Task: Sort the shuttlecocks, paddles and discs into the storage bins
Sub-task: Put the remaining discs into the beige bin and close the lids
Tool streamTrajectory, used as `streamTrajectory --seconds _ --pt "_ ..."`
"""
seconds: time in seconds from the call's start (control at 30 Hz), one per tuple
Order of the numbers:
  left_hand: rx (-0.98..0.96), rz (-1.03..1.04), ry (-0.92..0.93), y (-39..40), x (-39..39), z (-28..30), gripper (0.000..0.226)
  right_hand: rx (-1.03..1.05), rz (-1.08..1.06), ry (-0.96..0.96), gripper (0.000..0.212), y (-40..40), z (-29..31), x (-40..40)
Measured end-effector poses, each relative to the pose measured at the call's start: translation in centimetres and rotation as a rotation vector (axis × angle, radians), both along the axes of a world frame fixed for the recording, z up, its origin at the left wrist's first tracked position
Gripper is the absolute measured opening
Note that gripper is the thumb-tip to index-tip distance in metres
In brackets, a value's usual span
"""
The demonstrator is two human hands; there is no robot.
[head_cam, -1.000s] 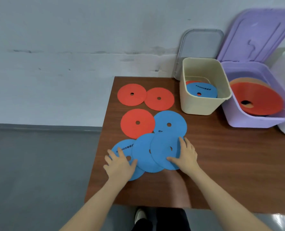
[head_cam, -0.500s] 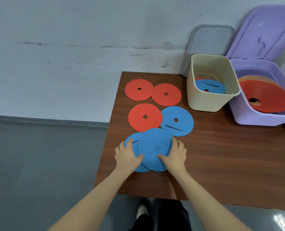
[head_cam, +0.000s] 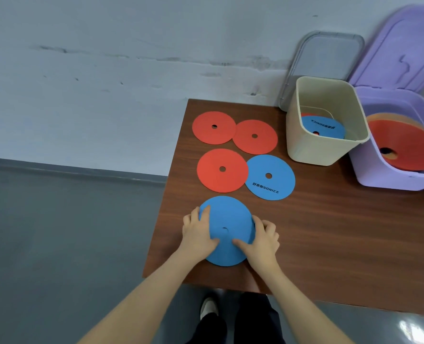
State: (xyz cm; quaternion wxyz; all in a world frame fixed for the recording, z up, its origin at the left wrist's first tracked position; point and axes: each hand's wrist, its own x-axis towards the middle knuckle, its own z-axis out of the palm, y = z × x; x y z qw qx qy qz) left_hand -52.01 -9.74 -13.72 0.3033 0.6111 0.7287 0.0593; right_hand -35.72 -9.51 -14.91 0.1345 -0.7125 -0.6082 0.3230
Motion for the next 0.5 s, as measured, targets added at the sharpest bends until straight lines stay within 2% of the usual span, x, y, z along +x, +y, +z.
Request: streamTrajectory --seconds 0.33,0.5 --pt "0.002 -0.07 0.033 1.5 -0.9 0.0 0.095 0.057 -0.098 0.087 0.064 -0.1 0.0 -1.2" --pt "0.096 -0.063 0.011 1.5 -1.7 -0.1 0.094 0.15 -0.057 0.11 0.062 -1.1 0.2 -1.2"
